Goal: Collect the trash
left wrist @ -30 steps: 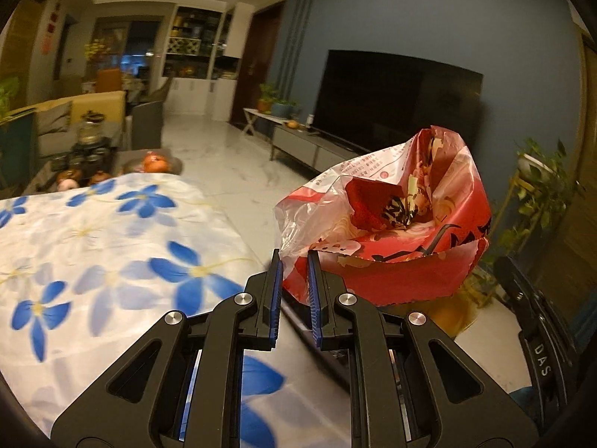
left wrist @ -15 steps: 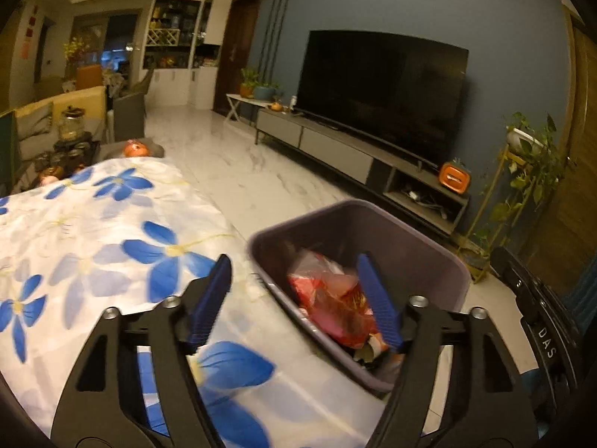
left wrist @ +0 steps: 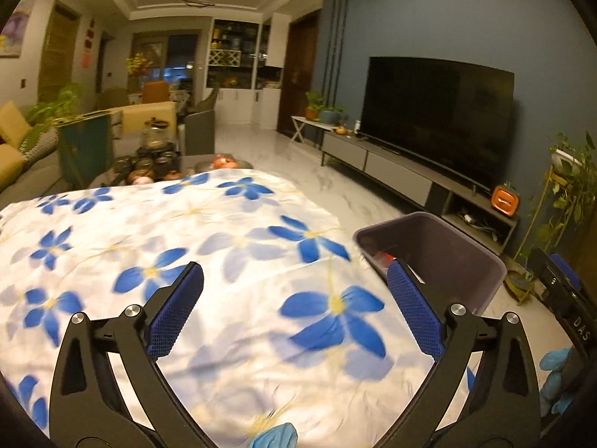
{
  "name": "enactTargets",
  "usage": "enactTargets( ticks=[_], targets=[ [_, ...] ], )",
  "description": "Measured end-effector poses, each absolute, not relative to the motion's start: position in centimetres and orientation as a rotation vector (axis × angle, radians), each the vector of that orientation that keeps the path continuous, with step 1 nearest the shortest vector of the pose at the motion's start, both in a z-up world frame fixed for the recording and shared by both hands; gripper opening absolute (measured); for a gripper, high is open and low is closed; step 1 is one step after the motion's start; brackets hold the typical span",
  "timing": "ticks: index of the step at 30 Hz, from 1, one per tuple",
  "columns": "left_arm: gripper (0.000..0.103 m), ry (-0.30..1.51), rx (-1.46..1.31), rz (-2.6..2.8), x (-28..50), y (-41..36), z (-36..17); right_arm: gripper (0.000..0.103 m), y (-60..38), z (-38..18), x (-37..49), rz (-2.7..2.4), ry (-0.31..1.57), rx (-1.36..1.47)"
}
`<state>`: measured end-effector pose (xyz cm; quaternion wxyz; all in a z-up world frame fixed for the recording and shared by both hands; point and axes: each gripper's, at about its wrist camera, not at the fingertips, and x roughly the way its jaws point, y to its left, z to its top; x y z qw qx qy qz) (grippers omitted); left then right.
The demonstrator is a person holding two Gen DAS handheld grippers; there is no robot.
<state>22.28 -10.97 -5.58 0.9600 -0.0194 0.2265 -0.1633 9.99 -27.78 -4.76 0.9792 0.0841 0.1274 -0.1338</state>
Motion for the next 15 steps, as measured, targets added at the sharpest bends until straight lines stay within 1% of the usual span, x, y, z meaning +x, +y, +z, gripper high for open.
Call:
enactTargets(
  ticks=[1,3,4,6,15],
  targets=[
    [0.097,0.454,-0.038,-0.321,21.6,-10.5,-5.4,0.087,-27.2,-4.5,9.5,-0.264,0.256,0.161],
    [0.097,0.435,-0.033,-0.302,20.3,-9.6,-5.2,0.089,-26.1,-4.0,8.6,-0.254,0.265,0.147],
    [0.097,0.427,-0.025,-0.286,19.6,-9.2,-5.0,0.093,-25.7,-3.9,8.3,-0.251,0.272,0.142],
    [0.097,0.417,-0.02,-0.27,18.3,-8.4,-4.6,0.097,-24.7,-3.6,7.5,-0.242,0.274,0.132],
    [0.097,0.375,-0.008,-0.241,12.6,-5.4,-3.6,0.097,-21.0,-2.1,3.5,-0.222,0.265,0.077]
  ],
)
